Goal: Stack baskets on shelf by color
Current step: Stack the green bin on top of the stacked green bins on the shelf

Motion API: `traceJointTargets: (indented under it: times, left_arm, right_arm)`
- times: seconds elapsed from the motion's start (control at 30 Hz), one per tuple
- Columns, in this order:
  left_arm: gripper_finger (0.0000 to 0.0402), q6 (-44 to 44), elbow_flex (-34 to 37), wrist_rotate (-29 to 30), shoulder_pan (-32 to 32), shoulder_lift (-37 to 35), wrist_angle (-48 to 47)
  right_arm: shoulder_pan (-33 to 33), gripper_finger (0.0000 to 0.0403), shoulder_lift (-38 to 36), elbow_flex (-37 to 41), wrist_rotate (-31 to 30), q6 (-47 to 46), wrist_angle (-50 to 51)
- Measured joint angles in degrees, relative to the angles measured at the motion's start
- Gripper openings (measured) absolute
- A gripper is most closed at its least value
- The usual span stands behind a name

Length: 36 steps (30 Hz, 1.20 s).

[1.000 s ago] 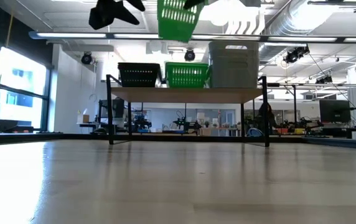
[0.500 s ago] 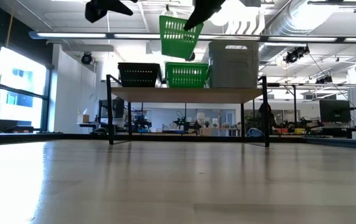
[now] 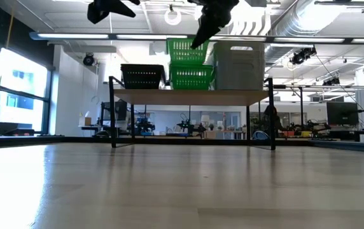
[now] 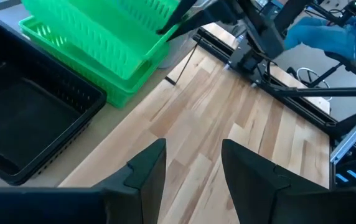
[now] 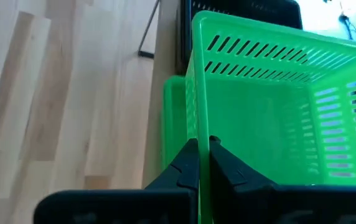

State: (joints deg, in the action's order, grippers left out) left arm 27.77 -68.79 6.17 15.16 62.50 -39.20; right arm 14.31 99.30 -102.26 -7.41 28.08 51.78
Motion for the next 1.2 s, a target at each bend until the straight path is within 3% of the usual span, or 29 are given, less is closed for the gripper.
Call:
traceJointTargets:
  times: [0.23, 0.87, 1.2]
  left_arm:
    - [0.0145, -1.5, 0.0, 0.0, 0.1, 0.0, 0.0]
    - [0.0145, -1.5, 0.0, -0.1, 1.4, 0.0, 0.0]
    - [0.0145, -1.5, 0.0, -0.1, 1.4, 0.0, 0.0]
  right_arm:
    - [1.2, 0.0, 0.2, 0.0, 2.3, 1.9, 1.6]
    - [1.8, 0.0003, 0.2, 0.0, 1.0, 2.0, 1.6]
    - [2.5, 0.0088, 0.2, 0.0, 0.8, 0.4, 0.1]
